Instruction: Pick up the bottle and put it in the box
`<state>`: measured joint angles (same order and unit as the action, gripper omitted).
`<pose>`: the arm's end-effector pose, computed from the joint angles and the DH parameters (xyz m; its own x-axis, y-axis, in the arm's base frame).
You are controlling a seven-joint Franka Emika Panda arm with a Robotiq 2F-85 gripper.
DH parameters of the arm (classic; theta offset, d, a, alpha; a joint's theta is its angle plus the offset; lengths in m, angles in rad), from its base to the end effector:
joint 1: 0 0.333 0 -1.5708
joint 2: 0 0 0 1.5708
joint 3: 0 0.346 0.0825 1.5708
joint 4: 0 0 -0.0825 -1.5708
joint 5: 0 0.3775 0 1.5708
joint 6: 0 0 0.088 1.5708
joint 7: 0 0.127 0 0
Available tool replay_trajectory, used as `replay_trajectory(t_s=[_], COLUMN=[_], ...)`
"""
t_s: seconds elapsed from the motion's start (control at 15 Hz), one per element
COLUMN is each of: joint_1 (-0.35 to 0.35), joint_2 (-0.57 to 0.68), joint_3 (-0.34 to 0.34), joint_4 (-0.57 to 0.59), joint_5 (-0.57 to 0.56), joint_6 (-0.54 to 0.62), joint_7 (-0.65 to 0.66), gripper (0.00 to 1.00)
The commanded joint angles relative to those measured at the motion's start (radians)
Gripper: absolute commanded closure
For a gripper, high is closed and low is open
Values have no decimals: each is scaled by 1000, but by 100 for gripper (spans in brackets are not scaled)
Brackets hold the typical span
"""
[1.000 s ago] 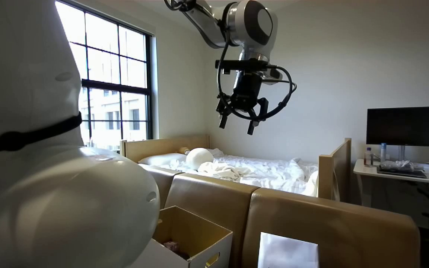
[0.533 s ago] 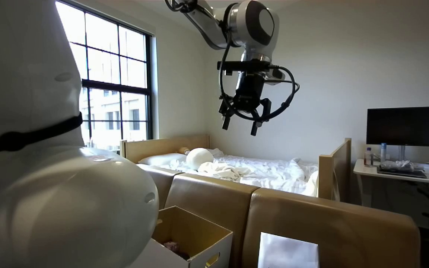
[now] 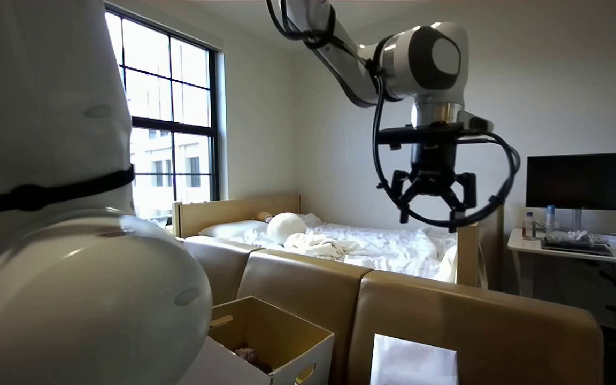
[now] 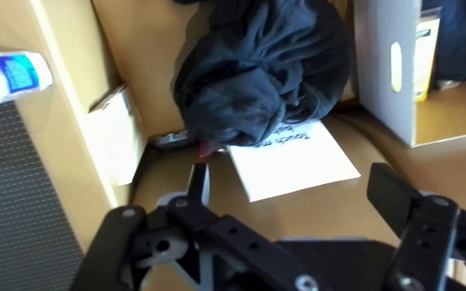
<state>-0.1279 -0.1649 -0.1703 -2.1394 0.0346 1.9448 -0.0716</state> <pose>0.4671 -0.1437 0.4848 0.9719 -0.2339 -0.0282 -0.2352 -0.9700 -0.0618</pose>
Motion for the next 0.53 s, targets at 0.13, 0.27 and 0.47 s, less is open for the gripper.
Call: replay_trajectory(t_s=[0.13,0.27,0.47], joint_1=[-92,-87,-91], joint_2=[83,82,94], joint_3=[-46,-52,-53], joint_4=[-66,-52,-52], joint_5=[-129,-96,-101], joint_6=[257,223,233], joint_7=[177,114,137], gripper=[0,0,0])
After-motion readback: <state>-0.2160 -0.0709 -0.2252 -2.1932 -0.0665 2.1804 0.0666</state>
